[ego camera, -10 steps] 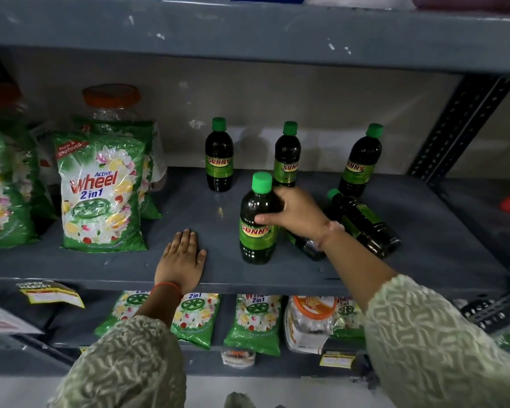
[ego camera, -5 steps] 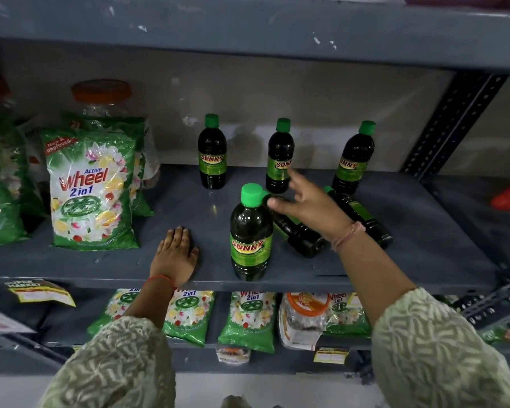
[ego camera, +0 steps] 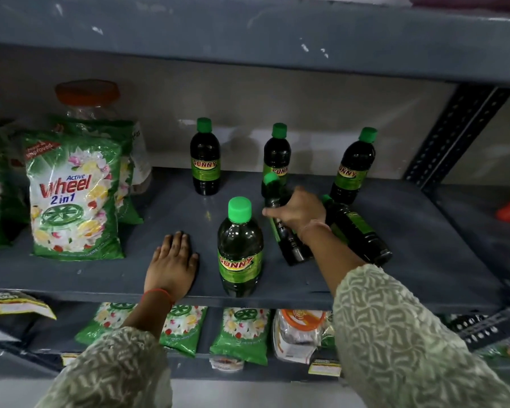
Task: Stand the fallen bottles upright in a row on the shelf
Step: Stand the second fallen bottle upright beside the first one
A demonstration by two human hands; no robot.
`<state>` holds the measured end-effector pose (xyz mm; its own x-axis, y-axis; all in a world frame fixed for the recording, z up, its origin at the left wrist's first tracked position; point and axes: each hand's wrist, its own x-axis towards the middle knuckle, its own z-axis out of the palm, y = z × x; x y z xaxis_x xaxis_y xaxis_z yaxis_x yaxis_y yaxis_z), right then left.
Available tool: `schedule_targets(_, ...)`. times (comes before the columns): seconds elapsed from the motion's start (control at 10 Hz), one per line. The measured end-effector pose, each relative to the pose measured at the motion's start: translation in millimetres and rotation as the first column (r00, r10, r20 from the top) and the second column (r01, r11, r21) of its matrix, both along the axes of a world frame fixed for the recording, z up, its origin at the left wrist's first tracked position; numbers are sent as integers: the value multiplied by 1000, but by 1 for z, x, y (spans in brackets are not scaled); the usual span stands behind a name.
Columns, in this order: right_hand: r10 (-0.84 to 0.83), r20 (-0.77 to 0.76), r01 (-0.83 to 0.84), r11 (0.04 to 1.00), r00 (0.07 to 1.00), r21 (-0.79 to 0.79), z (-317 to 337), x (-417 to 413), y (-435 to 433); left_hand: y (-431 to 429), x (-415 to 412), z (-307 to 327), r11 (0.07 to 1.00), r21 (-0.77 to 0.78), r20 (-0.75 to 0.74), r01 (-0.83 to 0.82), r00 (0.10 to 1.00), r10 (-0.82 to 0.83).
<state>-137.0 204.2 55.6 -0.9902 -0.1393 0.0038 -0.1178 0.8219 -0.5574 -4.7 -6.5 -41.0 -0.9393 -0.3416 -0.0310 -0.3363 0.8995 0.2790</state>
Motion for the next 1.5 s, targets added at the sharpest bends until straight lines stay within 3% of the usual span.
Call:
schedule_targets(0.1, -80, -114, 53, 973, 990, -224, 8, -2, -1, -4, 0, -4, 1000, 9, 19, -25, 1000, 24)
schedule_targets(0.2, -129, -178, 62, 939, 976, -338, 1, 4, -5, -4, 4, -7, 999, 14, 42, -31, 999, 31)
schedule_targets(0.4, -176, -224, 110, 954, 959, -277, -2, 18, -1, 6, 1, -4, 1000, 18, 31, -16, 999, 16)
schedule_targets(0.5, -278, -358, 204, 951, 892, -231, 8, 17, 6, 10, -3, -2, 1000, 12, 25, 0, 1000, 0)
schedule_targets(0.6, -239, -298, 131, 931, 924, -340, 20, 6, 4, 6, -3, -1, 1000, 5, 25, -6, 1000, 6)
schedule_targets(0.8, -26, -77, 0, 945, 997, -326, 37, -7, 7, 0, 1, -5, 1000, 13, 40, -21, 999, 21)
schedule_targets(0.9, -22, -123, -4, 980, 992, -200, 36, -7, 7, -3, 4, -7, 1000, 12, 47, -18, 999, 18)
schedule_targets(1.0, -8, -127, -16, 982, 992, -186, 29, -1, 4, -3, 7, -11, 1000, 9, 62, -22, 998, 21)
schedule_targets(1.2, 198, 49, -176, 942, 979, -287, 51, -13, 28, 3, 1, -5, 1000, 13, 34, 9, 999, -10)
schedule_targets(1.3, 250, 118, -214, 942, 961, -260, 50, -18, 30, 4, 3, -8, 1000, 4, 46, 10, 999, -10)
schedule_targets(1.4, 186, 14, -182, 975, 983, -127, 45, -13, 23, 2, 4, -7, 1000, 2, 42, 4, 999, -4)
schedule_targets(1.5, 204, -57, -210, 968, 977, -134, 45, -11, 21, 2, 3, -5, 1000, 5, 37, 0, 999, 0)
